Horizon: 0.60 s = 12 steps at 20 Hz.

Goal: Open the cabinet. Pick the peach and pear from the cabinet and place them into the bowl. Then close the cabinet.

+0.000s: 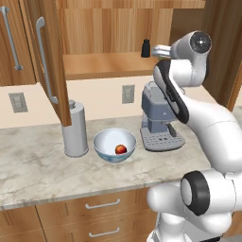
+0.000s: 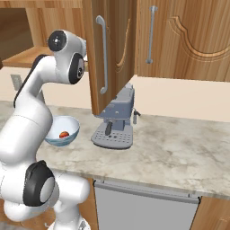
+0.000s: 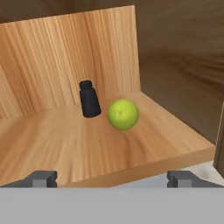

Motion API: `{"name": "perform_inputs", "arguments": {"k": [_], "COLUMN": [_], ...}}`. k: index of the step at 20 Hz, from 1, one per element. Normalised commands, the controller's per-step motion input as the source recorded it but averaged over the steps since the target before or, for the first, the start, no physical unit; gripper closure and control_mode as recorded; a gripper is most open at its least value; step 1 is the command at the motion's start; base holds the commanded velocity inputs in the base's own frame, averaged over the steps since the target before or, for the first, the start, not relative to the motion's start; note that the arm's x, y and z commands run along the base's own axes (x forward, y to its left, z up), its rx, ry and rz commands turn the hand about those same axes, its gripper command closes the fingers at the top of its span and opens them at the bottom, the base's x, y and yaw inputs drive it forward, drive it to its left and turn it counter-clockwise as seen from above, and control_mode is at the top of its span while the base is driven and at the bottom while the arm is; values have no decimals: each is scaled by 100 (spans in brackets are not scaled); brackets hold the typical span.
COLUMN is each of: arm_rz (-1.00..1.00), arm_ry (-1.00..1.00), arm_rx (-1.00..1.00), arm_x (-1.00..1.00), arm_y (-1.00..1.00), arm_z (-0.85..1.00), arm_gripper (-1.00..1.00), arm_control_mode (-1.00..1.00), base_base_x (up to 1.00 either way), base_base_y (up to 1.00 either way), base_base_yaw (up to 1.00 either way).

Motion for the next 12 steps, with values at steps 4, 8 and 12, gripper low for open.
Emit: {"name": "perform_inputs", "arguments": {"k": [4,8,12], "arm_rz": [0,0,0], "arm_ry": [20,22,3], "arm_rx": [0,0,0], "arm_x": [8,13,1], "arm_y": [0,0,0], "arm_z": [0,0,0], "arm_gripper": [-100,-100,-100], "arm_control_mode": [-100,-100,-100], "base_base_x": [0,0,0], "base_base_y": [0,0,0], "base_base_yaw": [0,0,0]}}
